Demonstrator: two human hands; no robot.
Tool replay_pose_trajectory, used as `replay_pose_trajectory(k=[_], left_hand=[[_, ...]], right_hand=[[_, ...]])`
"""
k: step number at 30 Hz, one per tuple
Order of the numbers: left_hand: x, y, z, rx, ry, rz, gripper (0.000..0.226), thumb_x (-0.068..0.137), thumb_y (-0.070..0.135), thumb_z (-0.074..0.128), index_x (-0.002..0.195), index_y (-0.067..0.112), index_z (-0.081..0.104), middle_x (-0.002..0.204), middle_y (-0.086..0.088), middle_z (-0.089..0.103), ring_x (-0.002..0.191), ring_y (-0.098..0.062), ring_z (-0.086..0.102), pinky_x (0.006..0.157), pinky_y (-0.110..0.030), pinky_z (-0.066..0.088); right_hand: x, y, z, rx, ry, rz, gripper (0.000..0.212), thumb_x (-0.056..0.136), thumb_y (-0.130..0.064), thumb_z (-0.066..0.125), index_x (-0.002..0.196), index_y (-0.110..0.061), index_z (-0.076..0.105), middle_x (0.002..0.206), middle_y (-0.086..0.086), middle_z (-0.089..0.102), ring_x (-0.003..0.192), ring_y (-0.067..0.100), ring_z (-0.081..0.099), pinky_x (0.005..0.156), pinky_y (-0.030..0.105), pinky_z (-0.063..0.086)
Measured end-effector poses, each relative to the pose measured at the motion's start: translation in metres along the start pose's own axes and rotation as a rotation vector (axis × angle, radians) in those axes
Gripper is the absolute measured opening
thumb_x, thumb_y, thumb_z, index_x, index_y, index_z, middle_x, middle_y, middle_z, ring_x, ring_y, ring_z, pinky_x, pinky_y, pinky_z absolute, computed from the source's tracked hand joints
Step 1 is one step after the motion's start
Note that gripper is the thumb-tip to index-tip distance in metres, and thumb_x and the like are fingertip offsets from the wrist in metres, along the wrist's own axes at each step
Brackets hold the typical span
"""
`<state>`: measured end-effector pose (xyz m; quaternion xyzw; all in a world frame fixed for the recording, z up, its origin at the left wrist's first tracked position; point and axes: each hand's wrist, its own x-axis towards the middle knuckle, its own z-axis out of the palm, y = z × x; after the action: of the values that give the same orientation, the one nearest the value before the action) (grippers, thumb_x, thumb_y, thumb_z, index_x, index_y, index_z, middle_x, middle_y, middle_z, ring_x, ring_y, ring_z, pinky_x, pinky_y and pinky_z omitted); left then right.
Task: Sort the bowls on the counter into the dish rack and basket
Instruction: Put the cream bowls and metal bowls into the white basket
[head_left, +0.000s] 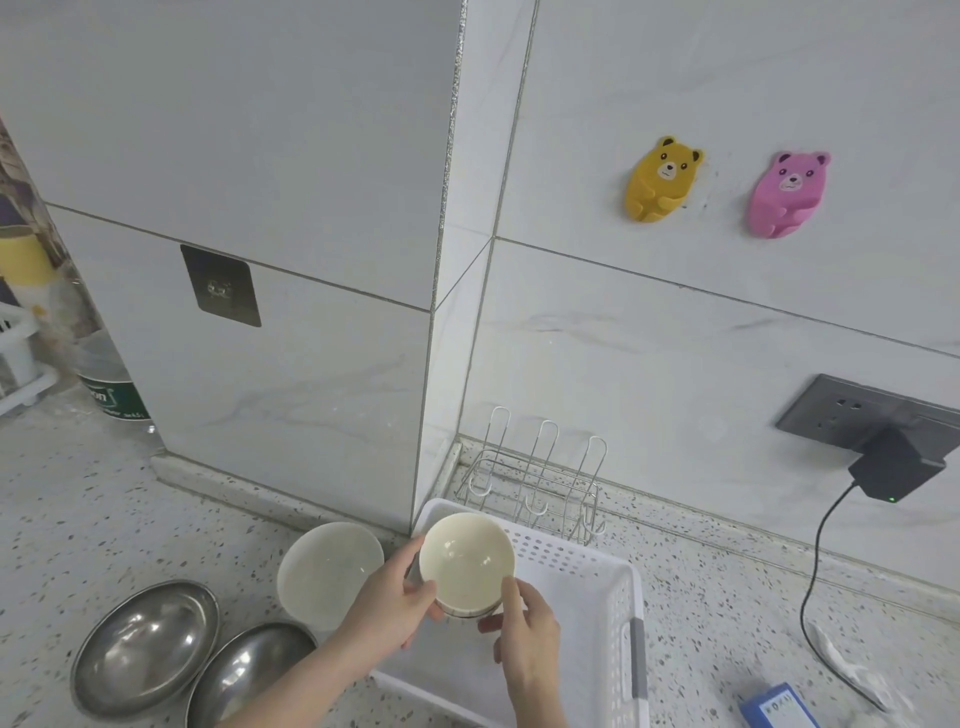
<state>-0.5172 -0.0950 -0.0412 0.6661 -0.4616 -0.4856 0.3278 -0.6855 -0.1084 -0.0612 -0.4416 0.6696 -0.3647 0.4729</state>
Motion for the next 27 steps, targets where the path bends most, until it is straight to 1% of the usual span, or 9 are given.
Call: replay_pose_trajectory(k=[3,5,9,11,16,21,23,26,27], left_hand=[[0.001,-0.001,0.0,0.022,-0.007,0.001,0.066,0.096,0.018,0.051,0.153,0.038,0.024,0.077,0.009,0.077,0.038,-0.011,0.045,0.042,-0.022,0.042],[0.001,-0.002,0.0,0.033,-0.007,0.012,0.068,0.096,0.019,0.051,0.153,0.041,0.021,0.078,0.01,0.076,0.039,-0.011,0.049,0.042,-0.022,0.043],[0.001,-0.007,0.001,0.041,0.017,0.05,0.069,0.094,0.019,0.055,0.15,0.046,0.023,0.079,0.005,0.077,0.039,-0.011,0.052,0.045,-0.027,0.05],[0.002,-0.009,0.001,0.051,0.023,0.064,0.068,0.094,0.02,0.055,0.149,0.045,0.024,0.08,0.006,0.076,0.039,-0.009,0.052,0.044,-0.026,0.049],[0.003,-0.01,0.002,0.049,0.029,0.066,0.063,0.094,0.021,0.055,0.148,0.04,0.027,0.08,0.008,0.076,0.04,-0.008,0.052,0.044,-0.023,0.047],[0.002,-0.007,0.001,-0.004,0.037,0.043,0.055,0.094,0.02,0.055,0.141,0.039,0.034,0.075,0.003,0.075,0.04,-0.009,0.05,0.046,-0.024,0.045],[-0.001,-0.002,0.0,-0.075,0.05,0.015,0.049,0.094,0.017,0.054,0.137,0.037,0.038,0.076,-0.001,0.075,0.04,-0.011,0.048,0.046,-0.025,0.044],[-0.008,0.005,-0.008,-0.268,0.046,-0.011,0.037,0.096,0.014,0.051,0.126,0.034,0.045,0.075,-0.004,0.075,0.041,-0.013,0.044,0.042,-0.023,0.037],[-0.01,0.005,-0.013,-0.322,0.049,-0.016,0.031,0.097,0.016,0.051,0.121,0.035,0.047,0.073,-0.004,0.075,0.04,-0.012,0.042,0.04,-0.021,0.034]], right_hand=[[-0.002,-0.004,-0.002,0.062,-0.056,0.0,0.029,0.102,-0.031,0.041,0.094,-0.021,0.068,0.063,0.011,0.071,0.036,0.018,0.041,0.041,0.025,0.037],[-0.004,-0.007,-0.004,0.078,-0.087,-0.005,0.035,0.103,-0.028,0.038,0.088,-0.019,0.068,0.065,0.014,0.071,0.035,0.018,0.038,0.039,0.024,0.034],[-0.007,-0.011,-0.005,0.066,-0.122,-0.027,0.036,0.104,-0.025,0.036,0.089,-0.026,0.068,0.068,0.015,0.071,0.036,0.019,0.039,0.04,0.025,0.036],[-0.008,-0.012,-0.004,0.062,-0.124,-0.028,0.036,0.104,-0.025,0.035,0.09,-0.03,0.069,0.068,0.015,0.071,0.037,0.018,0.04,0.04,0.026,0.037],[-0.009,-0.014,-0.004,0.024,-0.105,0.017,0.036,0.104,-0.03,0.034,0.095,-0.025,0.069,0.067,0.01,0.073,0.037,0.018,0.041,0.042,0.025,0.038],[-0.015,-0.02,-0.004,-0.068,-0.042,0.056,0.034,0.101,-0.029,0.037,0.082,-0.023,0.065,0.065,0.003,0.073,0.039,0.015,0.046,0.051,0.028,0.043],[-0.021,-0.023,-0.007,-0.1,0.025,0.051,0.03,0.1,-0.026,0.04,0.078,-0.023,0.06,0.069,-0.002,0.073,0.044,0.017,0.051,0.059,0.033,0.048],[-0.034,-0.02,-0.011,-0.07,0.094,0.019,0.014,0.099,-0.022,0.046,0.097,-0.024,0.06,0.078,-0.007,0.073,0.062,0.022,0.059,0.073,0.037,0.053],[-0.04,-0.02,-0.012,-0.061,0.12,0.004,0.013,0.098,-0.019,0.049,0.103,-0.024,0.06,0.079,-0.007,0.074,0.069,0.025,0.061,0.079,0.04,0.053]])
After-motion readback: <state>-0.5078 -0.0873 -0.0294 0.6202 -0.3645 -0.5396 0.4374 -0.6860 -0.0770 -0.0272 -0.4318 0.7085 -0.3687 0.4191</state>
